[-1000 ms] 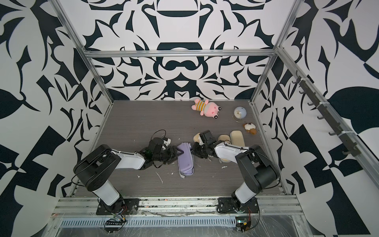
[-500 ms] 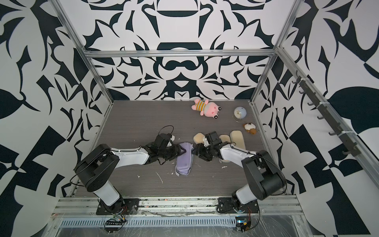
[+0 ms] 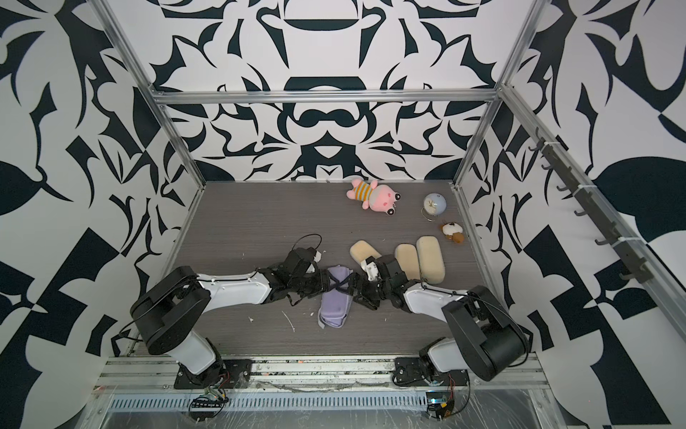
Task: Put umbrellas into zippered umbrella sleeves
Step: Close the umbrella sleeve at the center of the board.
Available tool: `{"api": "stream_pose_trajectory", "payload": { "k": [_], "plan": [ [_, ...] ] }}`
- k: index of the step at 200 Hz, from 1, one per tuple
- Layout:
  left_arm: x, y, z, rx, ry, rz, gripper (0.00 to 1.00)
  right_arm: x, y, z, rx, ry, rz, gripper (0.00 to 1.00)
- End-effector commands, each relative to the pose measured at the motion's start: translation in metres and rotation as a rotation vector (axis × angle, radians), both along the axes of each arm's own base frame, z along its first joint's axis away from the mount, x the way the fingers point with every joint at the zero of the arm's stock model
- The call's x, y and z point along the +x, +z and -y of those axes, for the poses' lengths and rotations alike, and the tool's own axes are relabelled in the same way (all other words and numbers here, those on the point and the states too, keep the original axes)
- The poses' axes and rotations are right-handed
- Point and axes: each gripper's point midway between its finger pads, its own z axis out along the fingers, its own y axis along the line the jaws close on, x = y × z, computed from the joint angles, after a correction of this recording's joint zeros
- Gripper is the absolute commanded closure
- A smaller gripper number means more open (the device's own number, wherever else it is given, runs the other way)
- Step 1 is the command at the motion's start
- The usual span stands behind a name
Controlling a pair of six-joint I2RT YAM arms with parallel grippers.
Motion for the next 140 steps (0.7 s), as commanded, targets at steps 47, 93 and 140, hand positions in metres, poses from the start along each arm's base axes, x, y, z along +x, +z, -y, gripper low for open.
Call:
{"api": "stream_pose_trajectory", "payload": {
  "k": [47, 93, 140],
  "plan": [
    [-0.032, -0.03, -0.018, -0.057, 0.057, -0.13, 0.55, 0.014, 0.004, -0.013, 0.073, 0.004, 0.138, 0.49],
    [-0.01, -0.002, -0.025, -0.195, 0.106, -0.091, 0.37, 0.017, 0.012, -0.03, 0.137, 0.103, 0.201, 0.92],
    [0.001, 0.023, -0.078, -0.298, 0.246, -0.021, 0.16, 0.029, 0.033, -0.039, 0.278, 0.084, 0.218, 1.0]
  ]
}}
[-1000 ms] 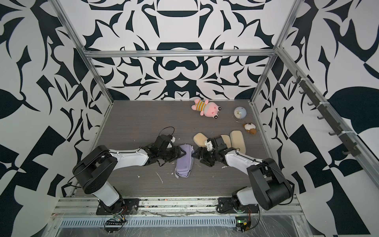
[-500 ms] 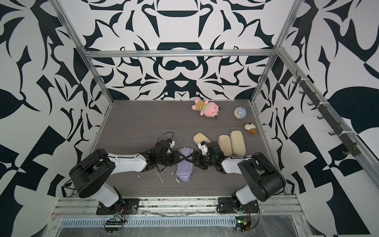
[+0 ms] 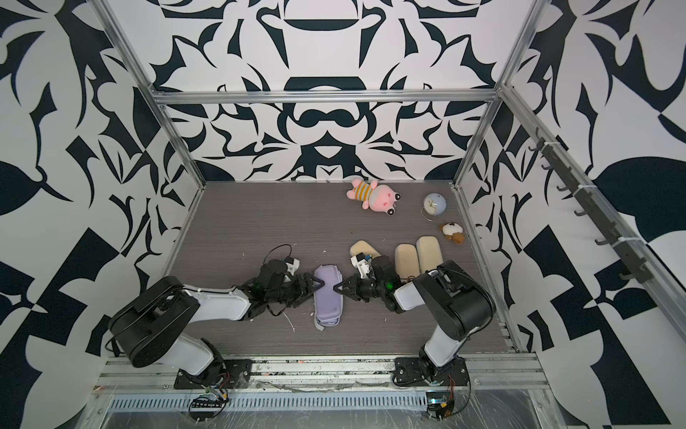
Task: Put umbrellas into zippered umbrella sleeves
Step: Pick up the umbrella sleeve at the center of the board.
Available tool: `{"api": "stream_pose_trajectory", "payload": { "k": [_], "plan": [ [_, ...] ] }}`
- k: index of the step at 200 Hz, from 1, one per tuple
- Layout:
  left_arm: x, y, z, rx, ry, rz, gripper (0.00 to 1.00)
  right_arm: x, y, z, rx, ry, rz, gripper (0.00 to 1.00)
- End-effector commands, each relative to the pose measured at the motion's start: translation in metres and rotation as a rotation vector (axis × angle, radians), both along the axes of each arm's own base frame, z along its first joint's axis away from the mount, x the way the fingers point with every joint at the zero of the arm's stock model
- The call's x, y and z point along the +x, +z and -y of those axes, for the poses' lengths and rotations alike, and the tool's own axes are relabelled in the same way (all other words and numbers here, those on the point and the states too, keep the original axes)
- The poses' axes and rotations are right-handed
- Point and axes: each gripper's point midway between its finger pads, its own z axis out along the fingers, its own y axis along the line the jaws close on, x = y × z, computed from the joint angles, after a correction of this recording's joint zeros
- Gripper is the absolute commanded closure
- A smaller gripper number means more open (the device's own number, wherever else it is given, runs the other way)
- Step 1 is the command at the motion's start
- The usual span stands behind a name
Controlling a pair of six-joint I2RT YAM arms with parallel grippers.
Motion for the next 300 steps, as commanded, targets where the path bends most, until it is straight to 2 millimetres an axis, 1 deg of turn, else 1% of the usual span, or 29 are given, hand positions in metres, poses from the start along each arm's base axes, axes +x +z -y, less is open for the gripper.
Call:
{"api": "stream_pose_trajectory", "payload": {
  "k": [1, 9, 12, 20, 23, 30, 56, 84, 94, 116, 131, 148, 154, 156, 158, 173, 184, 187, 191, 197, 201, 217, 229, 241, 246, 258, 265, 287, 300],
  "plan": [
    [0.001, 0.022, -0.014, -0.079, 0.042, 0.056, 0.16, 0.014, 0.037, -0.012, 0.135, 0.009, 0.087, 1.0],
    [0.001, 0.027, -0.019, -0.089, 0.056, 0.075, 0.16, 0.016, 0.044, -0.013, 0.153, 0.008, 0.088, 1.0],
    [0.001, 0.03, -0.02, -0.094, 0.059, 0.085, 0.12, 0.016, 0.047, -0.014, 0.159, 0.01, 0.09, 1.0],
    [0.0, 0.032, -0.022, -0.097, 0.062, 0.095, 0.09, 0.019, 0.055, -0.016, 0.177, 0.014, 0.102, 1.0],
    [0.0, 0.041, -0.022, -0.115, 0.06, 0.119, 0.08, 0.02, 0.059, -0.016, 0.183, 0.016, 0.107, 1.0],
    [0.0, 0.046, -0.021, -0.126, 0.054, 0.136, 0.06, 0.021, 0.066, -0.018, 0.195, 0.023, 0.113, 1.0],
    [0.0, 0.057, -0.014, -0.141, 0.012, 0.169, 0.05, 0.021, 0.099, -0.026, 0.253, 0.084, 0.139, 1.0],
    [0.005, 0.07, -0.01, -0.186, -0.011, 0.2, 0.06, 0.014, 0.125, -0.033, 0.286, 0.175, 0.149, 1.0],
    [0.009, 0.076, -0.011, -0.218, -0.006, 0.205, 0.08, 0.01, 0.134, -0.035, 0.3, 0.217, 0.15, 1.0],
    [0.018, 0.101, -0.016, -0.31, 0.003, 0.241, 0.11, -0.003, 0.152, -0.04, 0.325, 0.333, 0.154, 1.0],
    [0.022, 0.118, -0.016, -0.36, -0.002, 0.272, 0.13, -0.014, 0.157, -0.048, 0.319, 0.402, 0.16, 1.0],
    [0.025, 0.131, -0.012, -0.39, -0.02, 0.295, 0.14, -0.029, 0.16, -0.06, 0.314, 0.481, 0.156, 1.0],
    [0.025, 0.136, -0.01, -0.404, -0.027, 0.3, 0.2, -0.034, 0.16, -0.065, 0.307, 0.504, 0.16, 1.0],
    [0.026, 0.129, -0.009, -0.397, -0.028, 0.28, 0.21, -0.034, 0.16, -0.065, 0.302, 0.505, 0.159, 1.0],
    [0.027, 0.129, -0.007, -0.399, -0.031, 0.277, 0.22, -0.035, 0.16, -0.066, 0.297, 0.509, 0.16, 1.0],
    [0.029, 0.135, -0.002, -0.443, -0.049, 0.277, 0.32, -0.032, 0.156, -0.068, 0.265, 0.505, 0.165, 1.0],
    [0.03, 0.137, 0.001, -0.471, -0.062, 0.275, 0.43, -0.027, 0.154, -0.067, 0.248, 0.49, 0.157, 1.0],
    [0.031, 0.138, 0.002, -0.478, -0.064, 0.277, 0.47, -0.027, 0.152, -0.067, 0.244, 0.488, 0.147, 0.98],
    [0.031, 0.139, 0.003, -0.485, -0.066, 0.277, 0.53, -0.026, 0.152, -0.066, 0.238, 0.484, 0.144, 0.91],
    [0.033, 0.141, 0.004, -0.497, -0.07, 0.275, 0.6, -0.023, 0.148, -0.064, 0.216, 0.462, 0.133, 0.72],
    [0.035, 0.142, 0.005, -0.505, -0.068, 0.278, 0.66, -0.02, 0.143, -0.061, 0.193, 0.44, 0.126, 0.64],
    [0.043, 0.146, 0.001, -0.525, -0.047, 0.284, 0.79, -0.014, 0.131, -0.047, 0.144, 0.358, 0.11, 0.43],
    [0.052, 0.145, -0.007, -0.509, 0.004, 0.296, 0.87, -0.013, 0.119, -0.036, 0.104, 0.29, 0.096, 0.3],
    [0.057, 0.147, -0.011, -0.489, 0.041, 0.328, 0.91, -0.013, 0.111, -0.032, 0.082, 0.242, 0.077, 0.18],
    [0.06, 0.148, -0.013, -0.483, 0.059, 0.338, 0.91, -0.015, 0.108, -0.034, 0.086, 0.234, 0.071, 0.16],
    [0.063, 0.154, -0.013, -0.484, 0.075, 0.356, 0.92, -0.021, 0.103, -0.04, 0.092, 0.236, 0.049, 0.15],
    [0.064, 0.158, -0.014, -0.489, 0.083, 0.364, 0.93, -0.02, 0.104, -0.045, 0.107, 0.233, 0.051, 0.15],
    [0.068, 0.16, -0.016, -0.474, 0.11, 0.371, 0.93, -0.013, 0.118, -0.059, 0.213, 0.208, 0.049, 0.15],
    [0.071, 0.161, -0.018, -0.458, 0.127, 0.38, 0.93, -0.011, 0.126, -0.068, 0.27, 0.217, 0.038, 0.21]
  ]
}}
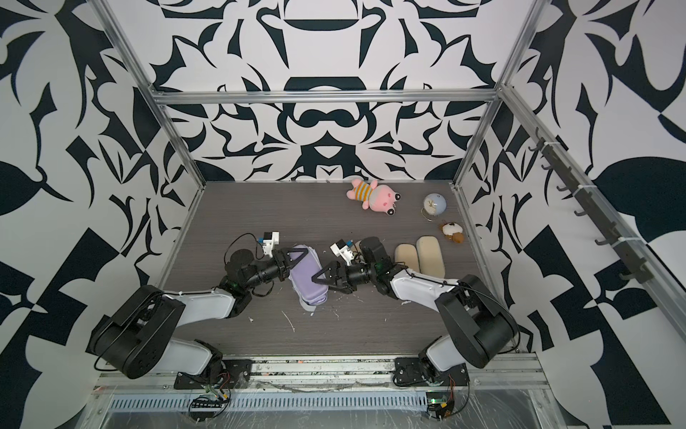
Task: Put umbrellas into zippered umbrella sleeves
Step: Pick up the umbrella sleeve at the center of the board, then zip the zipper on the umbrella sleeve.
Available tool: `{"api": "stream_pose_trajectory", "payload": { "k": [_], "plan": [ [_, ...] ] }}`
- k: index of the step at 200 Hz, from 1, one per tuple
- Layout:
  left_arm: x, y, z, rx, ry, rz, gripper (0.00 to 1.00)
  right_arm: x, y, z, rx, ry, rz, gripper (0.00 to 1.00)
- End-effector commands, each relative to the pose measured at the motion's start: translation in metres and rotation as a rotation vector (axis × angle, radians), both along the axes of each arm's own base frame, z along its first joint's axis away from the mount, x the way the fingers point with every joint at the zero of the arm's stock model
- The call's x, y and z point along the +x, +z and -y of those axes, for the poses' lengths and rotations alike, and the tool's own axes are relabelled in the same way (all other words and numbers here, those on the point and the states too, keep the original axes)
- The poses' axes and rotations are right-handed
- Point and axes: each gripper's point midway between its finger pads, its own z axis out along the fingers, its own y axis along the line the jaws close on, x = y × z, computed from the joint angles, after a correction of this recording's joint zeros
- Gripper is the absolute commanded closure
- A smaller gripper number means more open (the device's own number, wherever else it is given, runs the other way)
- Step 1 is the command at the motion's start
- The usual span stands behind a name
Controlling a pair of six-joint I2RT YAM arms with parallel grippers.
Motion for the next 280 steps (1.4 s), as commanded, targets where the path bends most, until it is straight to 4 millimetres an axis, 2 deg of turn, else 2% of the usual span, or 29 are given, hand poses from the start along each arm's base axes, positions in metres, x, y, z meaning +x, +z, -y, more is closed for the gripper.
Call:
{"api": "stream_pose_trajectory", "payload": {
  "k": [1, 38, 46, 47, 90, 98, 106, 118, 129, 136, 146, 164, 182, 201, 216, 230, 243, 263, 280],
  "plan": [
    [0.012, 0.044, -0.002, -0.051, 0.052, 0.116, 0.93, 0.013, 0.027, -0.018, 0.136, -0.033, 0.014, 0.21],
    [0.019, 0.045, -0.009, 0.037, 0.107, 0.119, 0.94, 0.02, 0.046, -0.03, 0.234, 0.005, -0.003, 0.37],
    [0.021, 0.038, -0.01, 0.078, 0.115, 0.095, 0.94, 0.022, 0.047, -0.032, 0.236, 0.009, -0.006, 0.39],
    [0.02, 0.043, -0.011, 0.076, 0.117, 0.107, 0.94, 0.021, 0.048, -0.032, 0.238, 0.012, -0.003, 0.39],
    [0.013, 0.052, -0.003, 0.145, 0.082, 0.115, 0.9, 0.034, 0.061, -0.042, 0.284, 0.002, 0.015, 0.39],
    [0.012, 0.054, -0.001, 0.154, 0.067, 0.119, 0.88, 0.035, 0.065, -0.045, 0.308, 0.006, 0.013, 0.45],
    [0.011, 0.057, 0.001, 0.161, 0.053, 0.124, 0.86, 0.036, 0.07, -0.047, 0.338, 0.007, 0.009, 0.56],
    [0.009, 0.066, -0.001, 0.178, 0.042, 0.148, 0.76, 0.04, 0.075, -0.046, 0.386, -0.001, -0.009, 0.74],
    [0.009, 0.078, -0.008, 0.202, 0.041, 0.172, 0.59, 0.046, 0.071, -0.044, 0.392, -0.024, -0.047, 0.9],
    [0.008, 0.088, -0.016, 0.227, 0.047, 0.192, 0.48, 0.048, 0.069, -0.041, 0.39, -0.038, -0.047, 0.97],
    [0.006, 0.102, -0.028, 0.284, 0.063, 0.246, 0.38, 0.051, 0.071, -0.037, 0.394, -0.054, -0.044, 1.0],
    [0.001, 0.107, -0.058, 0.491, 0.136, 0.314, 0.26, 0.057, 0.08, -0.031, 0.407, -0.077, -0.046, 1.0],
    [-0.003, 0.097, -0.082, 0.659, 0.189, 0.35, 0.29, 0.066, 0.085, -0.022, 0.414, -0.107, -0.061, 1.0],
    [-0.011, 0.074, -0.085, 0.837, 0.167, 0.406, 0.38, 0.077, 0.086, -0.01, 0.415, -0.142, -0.086, 1.0],
    [-0.023, 0.062, -0.079, 0.994, 0.147, 0.499, 0.4, 0.084, 0.088, 0.0, 0.419, -0.173, -0.107, 1.0],
    [-0.036, 0.062, -0.068, 1.063, 0.126, 0.621, 0.4, 0.089, 0.089, 0.008, 0.413, -0.197, -0.127, 1.0],
    [-0.046, 0.056, -0.06, 1.093, 0.078, 0.692, 0.42, 0.087, 0.09, 0.01, 0.395, -0.198, -0.13, 1.0],
    [-0.056, 0.039, -0.05, 1.113, -0.036, 0.748, 0.5, 0.082, 0.087, 0.011, 0.331, -0.19, -0.12, 1.0],
    [-0.057, 0.036, -0.042, 1.114, -0.081, 0.822, 0.55, 0.077, 0.084, 0.012, 0.279, -0.179, -0.109, 1.0]
  ]
}}
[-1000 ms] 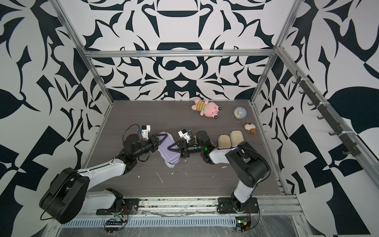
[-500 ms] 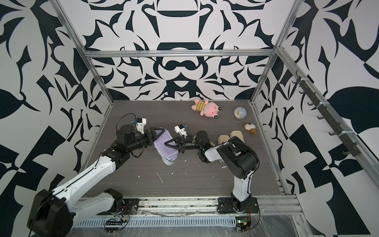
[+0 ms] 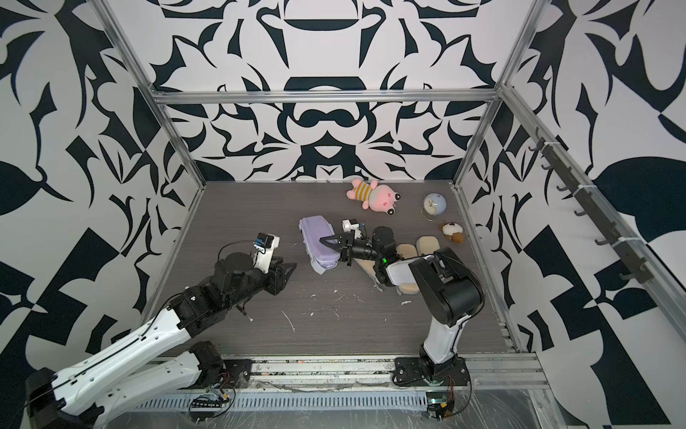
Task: Put umbrellas into zippered umbrella sleeves
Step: Zip the zipper on the umbrella sleeve.
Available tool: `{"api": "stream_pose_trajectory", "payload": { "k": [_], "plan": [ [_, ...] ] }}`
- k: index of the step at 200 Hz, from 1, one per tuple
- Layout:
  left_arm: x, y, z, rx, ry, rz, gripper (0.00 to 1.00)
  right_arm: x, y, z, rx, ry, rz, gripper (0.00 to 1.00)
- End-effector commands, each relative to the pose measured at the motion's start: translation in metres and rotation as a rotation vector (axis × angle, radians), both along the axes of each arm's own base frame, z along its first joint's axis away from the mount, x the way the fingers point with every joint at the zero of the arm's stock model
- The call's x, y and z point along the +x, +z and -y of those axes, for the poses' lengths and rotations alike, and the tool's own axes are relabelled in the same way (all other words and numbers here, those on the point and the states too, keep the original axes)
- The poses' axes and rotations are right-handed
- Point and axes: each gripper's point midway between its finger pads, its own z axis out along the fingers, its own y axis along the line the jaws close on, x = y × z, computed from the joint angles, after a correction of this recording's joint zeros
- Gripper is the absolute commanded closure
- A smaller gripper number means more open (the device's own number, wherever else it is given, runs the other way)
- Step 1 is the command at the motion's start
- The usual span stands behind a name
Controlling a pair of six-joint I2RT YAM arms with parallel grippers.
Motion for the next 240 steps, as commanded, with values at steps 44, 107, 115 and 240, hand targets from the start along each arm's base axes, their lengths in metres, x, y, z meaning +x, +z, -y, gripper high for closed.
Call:
{"api": "stream_pose_trajectory", "payload": {
  "k": [44, 107, 115, 240],
  "plan": [
    [-0.012, 0.012, 0.025, 0.05, -0.246, 0.231, 0.54, -0.024, 0.041, 0.001, -0.036, 0.078, 0.175, 1.0],
    [-0.016, -0.004, 0.051, 0.07, -0.356, 0.173, 0.6, -0.024, 0.048, 0.001, -0.024, 0.078, 0.184, 1.0],
    [-0.015, -0.006, 0.052, 0.08, -0.356, 0.169, 0.61, -0.025, 0.049, 0.0, -0.023, 0.081, 0.185, 1.0],
    [-0.001, 0.0, 0.064, 0.125, -0.376, 0.225, 0.79, -0.044, 0.048, -0.01, -0.033, 0.145, 0.203, 1.0]
  ]
}}
